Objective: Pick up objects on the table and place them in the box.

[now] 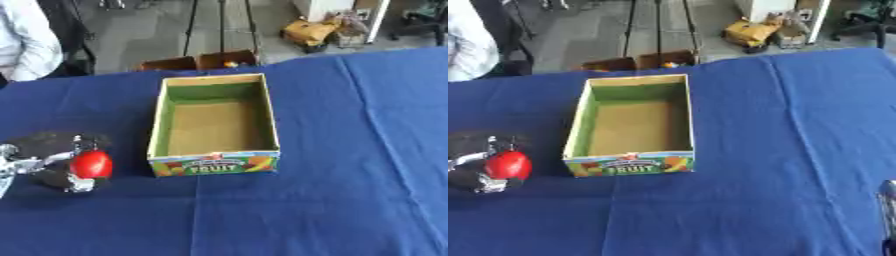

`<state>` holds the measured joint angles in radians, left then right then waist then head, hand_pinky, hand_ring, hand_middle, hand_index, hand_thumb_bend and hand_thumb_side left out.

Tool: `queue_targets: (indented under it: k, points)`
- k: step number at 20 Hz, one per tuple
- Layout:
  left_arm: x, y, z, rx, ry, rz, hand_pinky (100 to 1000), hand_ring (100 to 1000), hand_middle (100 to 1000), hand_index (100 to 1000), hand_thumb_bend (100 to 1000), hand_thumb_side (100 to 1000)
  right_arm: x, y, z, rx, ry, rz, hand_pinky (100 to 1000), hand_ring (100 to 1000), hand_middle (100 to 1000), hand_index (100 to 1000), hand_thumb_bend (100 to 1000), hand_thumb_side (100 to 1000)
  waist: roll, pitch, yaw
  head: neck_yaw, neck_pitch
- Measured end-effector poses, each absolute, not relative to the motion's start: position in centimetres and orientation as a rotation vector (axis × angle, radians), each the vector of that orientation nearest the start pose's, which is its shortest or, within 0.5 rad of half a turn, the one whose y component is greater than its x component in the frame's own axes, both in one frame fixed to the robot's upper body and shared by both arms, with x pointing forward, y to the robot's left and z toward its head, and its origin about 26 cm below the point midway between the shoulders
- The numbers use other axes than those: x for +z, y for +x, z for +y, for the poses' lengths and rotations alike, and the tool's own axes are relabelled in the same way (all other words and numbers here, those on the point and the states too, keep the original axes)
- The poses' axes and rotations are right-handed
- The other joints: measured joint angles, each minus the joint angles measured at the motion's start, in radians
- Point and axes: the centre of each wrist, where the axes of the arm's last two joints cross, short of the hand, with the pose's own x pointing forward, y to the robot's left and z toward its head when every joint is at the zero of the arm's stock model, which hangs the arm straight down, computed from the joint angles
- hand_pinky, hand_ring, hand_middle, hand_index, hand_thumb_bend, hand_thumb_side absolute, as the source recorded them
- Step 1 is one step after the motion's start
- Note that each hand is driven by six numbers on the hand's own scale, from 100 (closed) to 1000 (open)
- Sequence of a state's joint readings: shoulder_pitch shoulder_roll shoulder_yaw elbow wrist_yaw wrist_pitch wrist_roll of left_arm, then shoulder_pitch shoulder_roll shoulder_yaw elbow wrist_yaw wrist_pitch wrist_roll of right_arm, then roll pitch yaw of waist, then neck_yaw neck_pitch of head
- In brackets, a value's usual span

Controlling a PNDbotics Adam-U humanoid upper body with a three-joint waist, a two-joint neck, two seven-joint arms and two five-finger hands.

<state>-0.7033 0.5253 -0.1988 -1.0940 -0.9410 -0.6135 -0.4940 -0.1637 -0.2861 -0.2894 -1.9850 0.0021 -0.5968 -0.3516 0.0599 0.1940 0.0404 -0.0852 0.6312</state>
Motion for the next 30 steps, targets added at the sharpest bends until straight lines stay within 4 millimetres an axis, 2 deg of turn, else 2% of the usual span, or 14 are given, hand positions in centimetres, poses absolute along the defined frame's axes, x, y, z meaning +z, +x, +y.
queue_targets:
  k: [4,8,9,17,19,25,30]
  points:
    - [13.7,43.7,31.6,-2.017,0.654,-1.334,624,779,972,1000,506,1000,17.6,27.7,-34.0,0.28,0.642,3.359,747,823,495,778,100,723,0.0,0.005,-0.002,0.008,-0.007]
    - [13.4,43.8,31.7,-1.978,0.611,-1.32,626,798,977,1000,425,1000,17.6,27.7,-34.0,0.28,0.642,3.359,747,822,494,777,100,729,0.0,0.006,-0.003,0.009,-0.008]
    - [13.5,43.9,31.7,-1.969,0.607,-1.32,626,800,978,1000,453,1000,17.6,27.7,-34.0,0.28,0.642,3.359,747,821,494,776,100,726,0.0,0.007,-0.003,0.009,-0.008]
    - [14.4,44.1,32.0,-1.959,0.622,-1.302,557,780,966,1000,434,985,17.6,27.7,-34.0,0.28,0.641,3.358,749,823,491,775,100,723,0.0,0.008,-0.003,0.019,-0.012]
    - [14.4,44.1,32.0,-1.959,0.622,-1.303,557,748,960,1000,431,974,17.6,27.7,-34.0,0.28,0.641,3.358,749,823,491,774,100,722,0.0,0.009,-0.003,0.025,-0.017]
    - [14.5,44.1,32.0,-1.962,0.622,-1.292,549,726,955,1000,453,993,17.6,27.7,-34.0,0.281,0.641,3.358,751,823,489,773,100,719,0.001,0.01,-0.003,0.033,-0.021]
    - [14.4,44.1,32.0,-1.965,0.624,-1.282,570,747,948,1000,445,974,17.5,27.7,-34.0,0.284,0.64,3.358,752,823,488,773,100,720,0.001,0.014,-0.002,0.034,-0.025]
